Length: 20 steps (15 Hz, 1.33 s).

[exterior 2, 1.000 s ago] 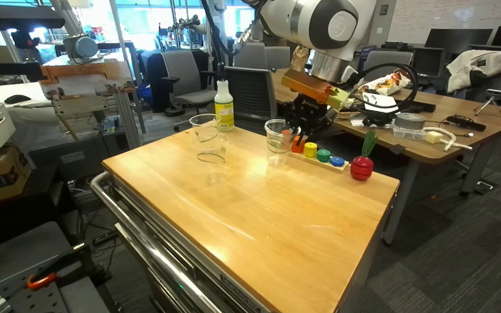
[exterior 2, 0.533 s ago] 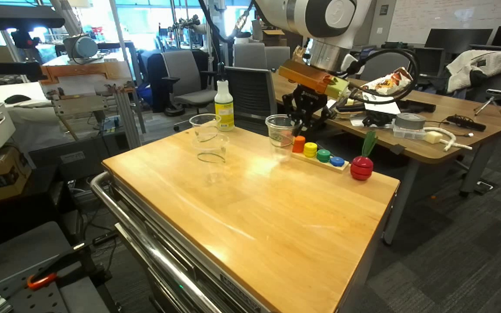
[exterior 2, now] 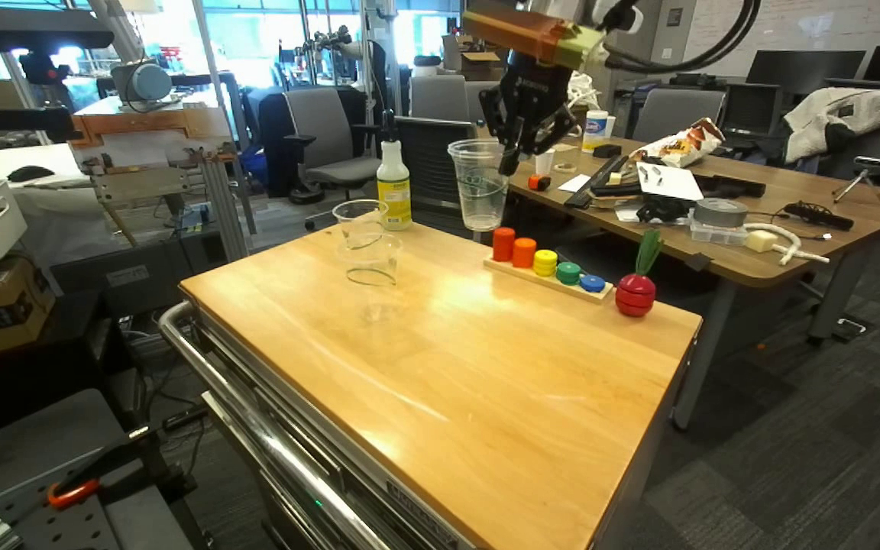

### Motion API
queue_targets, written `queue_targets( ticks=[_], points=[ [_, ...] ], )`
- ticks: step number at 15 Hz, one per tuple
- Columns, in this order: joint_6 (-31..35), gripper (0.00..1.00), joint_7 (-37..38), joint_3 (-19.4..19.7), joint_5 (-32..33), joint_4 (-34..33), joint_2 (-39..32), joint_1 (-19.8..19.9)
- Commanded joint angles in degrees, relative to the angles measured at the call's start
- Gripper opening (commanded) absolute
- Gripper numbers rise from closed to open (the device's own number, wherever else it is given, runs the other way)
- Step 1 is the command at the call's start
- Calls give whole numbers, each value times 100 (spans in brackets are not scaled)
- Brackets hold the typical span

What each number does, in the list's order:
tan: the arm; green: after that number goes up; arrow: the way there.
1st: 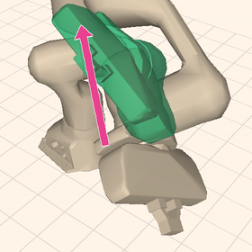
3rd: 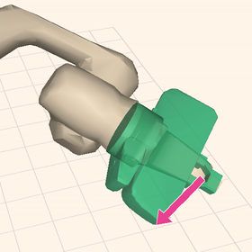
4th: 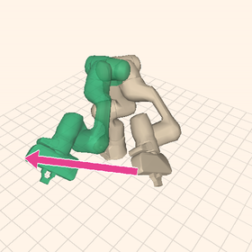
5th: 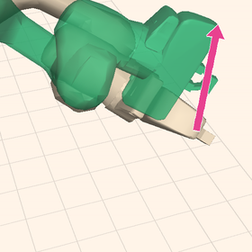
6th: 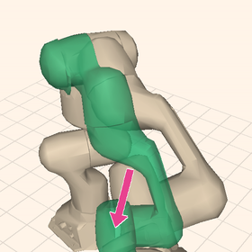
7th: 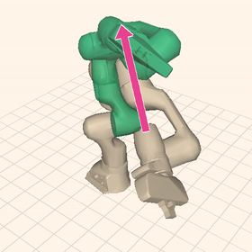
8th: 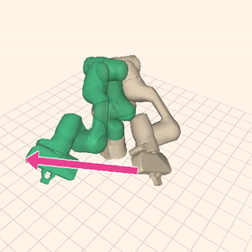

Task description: Stack up the plastic cups on each other.

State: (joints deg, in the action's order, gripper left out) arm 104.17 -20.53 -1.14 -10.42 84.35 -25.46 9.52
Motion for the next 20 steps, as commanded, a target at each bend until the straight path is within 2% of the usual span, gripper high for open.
queue_targets(
  ticks=[1,7,12,20],
  points=[
    [-234,6,14,90,192,951,1089,-78],
    [-863,6,-608,79,167,1801,1970,-151],
    [-431,6,-1170,64,40,2541,2218,-321],
    [420,6,-1267,12,-230,2904,2199,-566]
  ],
)
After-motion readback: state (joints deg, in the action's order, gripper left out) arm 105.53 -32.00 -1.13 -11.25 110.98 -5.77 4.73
